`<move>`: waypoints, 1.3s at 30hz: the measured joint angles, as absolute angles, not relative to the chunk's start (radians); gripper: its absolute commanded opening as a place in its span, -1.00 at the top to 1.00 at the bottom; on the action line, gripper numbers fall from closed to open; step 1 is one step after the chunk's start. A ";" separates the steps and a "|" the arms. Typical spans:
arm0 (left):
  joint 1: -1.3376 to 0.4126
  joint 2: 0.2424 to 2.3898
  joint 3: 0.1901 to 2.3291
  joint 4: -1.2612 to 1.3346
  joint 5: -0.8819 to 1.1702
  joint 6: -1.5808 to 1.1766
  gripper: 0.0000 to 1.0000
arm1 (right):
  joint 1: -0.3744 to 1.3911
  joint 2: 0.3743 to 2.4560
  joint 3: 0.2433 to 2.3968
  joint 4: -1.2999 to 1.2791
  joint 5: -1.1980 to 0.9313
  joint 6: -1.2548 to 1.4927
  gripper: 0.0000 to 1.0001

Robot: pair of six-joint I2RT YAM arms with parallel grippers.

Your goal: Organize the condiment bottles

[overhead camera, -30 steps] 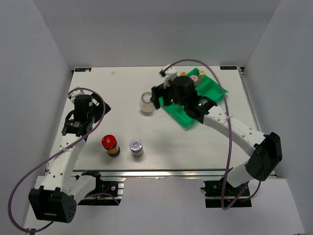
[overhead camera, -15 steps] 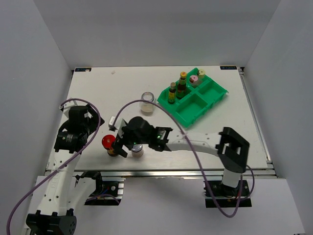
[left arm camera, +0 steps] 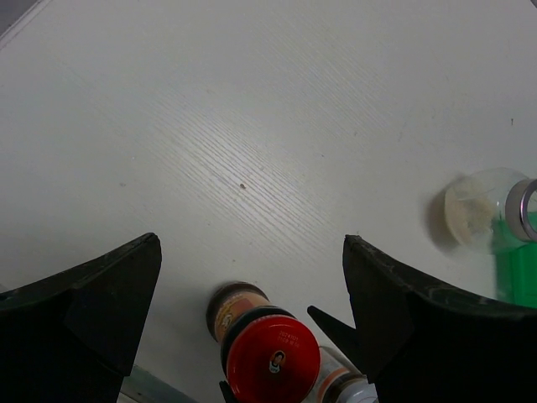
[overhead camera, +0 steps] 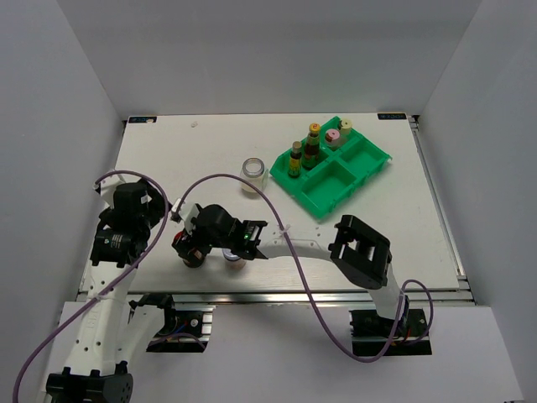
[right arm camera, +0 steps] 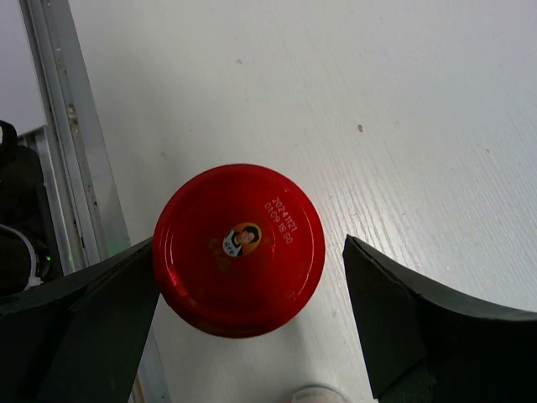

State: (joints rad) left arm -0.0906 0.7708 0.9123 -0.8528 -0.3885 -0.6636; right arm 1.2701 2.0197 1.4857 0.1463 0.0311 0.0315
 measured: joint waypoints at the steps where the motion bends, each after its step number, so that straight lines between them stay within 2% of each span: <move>1: -0.089 0.771 0.912 -0.852 -0.395 -0.664 -0.96 | 1.270 2.028 1.491 0.154 0.032 0.036 -0.75; 6: -0.080 0.772 0.912 -0.838 -0.430 -0.665 -0.96 | 1.273 2.069 1.523 0.191 0.064 0.069 -0.66; 8: -0.080 0.772 0.912 -0.830 -0.439 -0.667 -0.96 | 1.274 2.083 1.529 0.209 0.081 0.079 -0.53; 9: -0.079 0.772 0.912 -0.827 -0.444 -0.668 -0.96 | 1.275 2.090 1.534 0.212 0.091 0.080 -0.44; 10: -0.078 0.772 0.912 -0.825 -0.450 -0.670 -0.96 | 1.276 2.095 1.541 0.213 0.105 0.080 -0.17; 11: -0.078 0.772 0.912 -0.822 -0.453 -0.671 -0.96 | 1.277 2.098 1.544 0.216 0.116 0.076 -0.03; 12: -0.078 0.772 0.912 -0.816 -0.455 -0.672 -0.96 | 1.277 2.099 1.547 0.217 0.123 0.077 0.20; 15: -0.078 0.772 0.912 -0.815 -0.454 -0.673 -0.96 | 1.277 2.099 1.540 0.228 0.134 0.076 0.52; 19: -0.084 0.771 0.912 -0.817 -0.424 -0.670 -0.96 | 1.276 2.075 1.492 0.273 0.137 0.076 0.81; 29: -0.094 0.771 0.911 -0.804 -0.358 -0.669 -0.96 | 1.209 1.839 1.326 0.206 0.101 0.064 0.98; 39: -0.094 0.793 0.874 -0.735 -0.311 -0.671 -0.96 | 0.887 1.449 1.211 0.252 0.113 0.076 1.00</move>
